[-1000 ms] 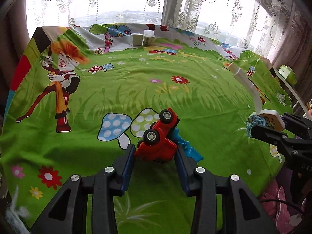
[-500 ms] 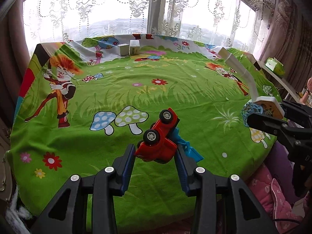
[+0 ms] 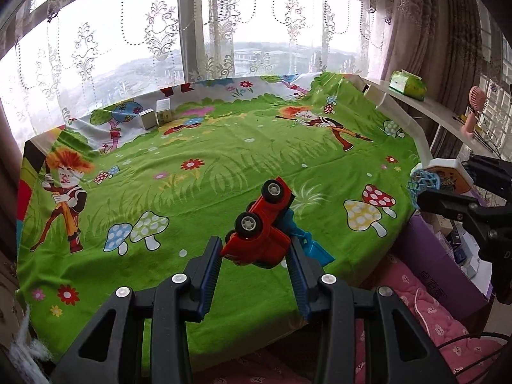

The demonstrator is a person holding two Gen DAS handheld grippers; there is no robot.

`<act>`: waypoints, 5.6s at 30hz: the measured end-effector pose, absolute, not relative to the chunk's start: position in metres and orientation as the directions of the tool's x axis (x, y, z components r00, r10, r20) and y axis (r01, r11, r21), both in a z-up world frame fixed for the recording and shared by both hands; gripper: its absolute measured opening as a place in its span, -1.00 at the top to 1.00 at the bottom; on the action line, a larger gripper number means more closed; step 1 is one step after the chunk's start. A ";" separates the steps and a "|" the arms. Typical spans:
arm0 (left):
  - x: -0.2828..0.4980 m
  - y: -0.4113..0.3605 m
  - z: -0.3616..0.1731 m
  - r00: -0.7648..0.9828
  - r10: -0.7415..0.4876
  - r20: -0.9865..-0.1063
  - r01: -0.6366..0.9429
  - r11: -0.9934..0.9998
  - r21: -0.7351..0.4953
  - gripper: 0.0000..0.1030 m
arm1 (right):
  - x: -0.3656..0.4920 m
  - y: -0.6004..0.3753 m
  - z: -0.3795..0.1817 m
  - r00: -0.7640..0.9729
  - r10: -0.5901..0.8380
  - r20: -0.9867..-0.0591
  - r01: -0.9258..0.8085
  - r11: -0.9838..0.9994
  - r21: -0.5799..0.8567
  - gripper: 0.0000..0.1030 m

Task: Organize rigid objects
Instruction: 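Carry the red car and white stand to the storage box and lower them inside, then open both tools and move them back over the bed, then grasp the white cube box with the left tool while the right tool grasps the white medicine box, then carry both held boxes to the storage box and lower them inside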

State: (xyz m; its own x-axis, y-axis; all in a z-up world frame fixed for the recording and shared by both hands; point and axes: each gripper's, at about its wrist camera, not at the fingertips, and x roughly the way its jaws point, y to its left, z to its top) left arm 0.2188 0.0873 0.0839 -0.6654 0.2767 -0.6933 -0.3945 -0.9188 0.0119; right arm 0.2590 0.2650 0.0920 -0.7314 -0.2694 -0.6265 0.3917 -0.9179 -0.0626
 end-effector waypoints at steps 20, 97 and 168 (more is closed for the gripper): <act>0.264 0.248 0.107 -0.514 0.462 -0.722 -0.722 -0.688 0.073 0.19 | 0.334 0.395 0.104 -0.823 -0.091 -0.560 0.128 -0.991 -0.028 0.12; 0.111 -0.117 0.028 -0.839 0.243 -0.487 0.076 -0.834 -0.547 -0.65 | -0.318 0.064 0.021 -0.576 -0.229 -0.784 0.143 -0.973 0.179 -0.69; 0.017 -0.012 0.013 -0.641 0.102 -0.761 -0.062 -0.995 -0.081 0.24 | 0.048 0.189 -0.007 -0.598 -0.245 -0.763 0.422 -0.906 -0.040 0.03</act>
